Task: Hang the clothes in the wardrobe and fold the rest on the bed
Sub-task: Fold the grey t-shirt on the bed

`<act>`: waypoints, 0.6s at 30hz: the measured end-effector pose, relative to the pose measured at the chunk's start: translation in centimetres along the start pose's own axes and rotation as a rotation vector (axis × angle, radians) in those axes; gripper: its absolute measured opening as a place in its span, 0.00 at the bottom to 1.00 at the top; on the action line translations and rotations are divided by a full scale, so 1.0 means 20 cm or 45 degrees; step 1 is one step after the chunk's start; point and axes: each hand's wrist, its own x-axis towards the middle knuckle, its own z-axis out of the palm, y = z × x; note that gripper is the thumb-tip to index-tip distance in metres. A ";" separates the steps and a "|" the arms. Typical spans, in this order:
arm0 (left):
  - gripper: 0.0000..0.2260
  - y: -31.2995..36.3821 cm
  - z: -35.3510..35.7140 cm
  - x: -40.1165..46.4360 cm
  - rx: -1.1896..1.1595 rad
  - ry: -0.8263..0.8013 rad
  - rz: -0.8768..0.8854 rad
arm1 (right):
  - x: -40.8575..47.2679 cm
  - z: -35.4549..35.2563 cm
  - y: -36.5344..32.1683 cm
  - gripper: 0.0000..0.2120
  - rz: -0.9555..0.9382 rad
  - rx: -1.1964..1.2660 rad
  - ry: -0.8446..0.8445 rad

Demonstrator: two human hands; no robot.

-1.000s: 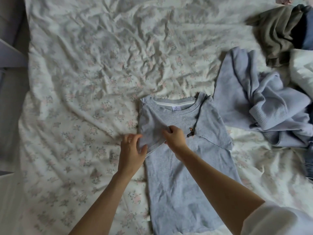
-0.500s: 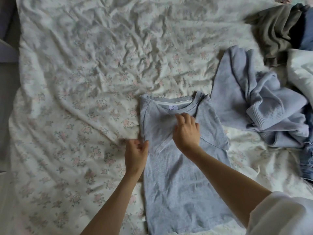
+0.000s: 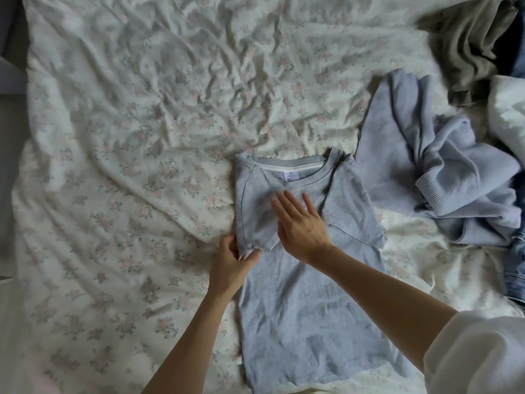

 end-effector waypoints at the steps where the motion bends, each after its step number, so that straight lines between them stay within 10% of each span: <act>1: 0.13 -0.02 0.01 -0.02 0.083 0.058 0.044 | -0.01 0.01 -0.01 0.25 -0.116 -0.003 -0.028; 8: 0.04 -0.11 0.01 -0.08 0.266 0.430 0.172 | -0.12 0.08 0.05 0.27 0.043 -0.107 -0.206; 13: 0.08 -0.16 -0.02 -0.09 0.277 0.166 0.075 | -0.18 0.03 0.00 0.24 -0.082 -0.036 0.092; 18: 0.10 -0.25 -0.01 -0.15 0.317 -0.070 -0.118 | -0.46 0.16 -0.10 0.28 -0.180 -0.070 -0.078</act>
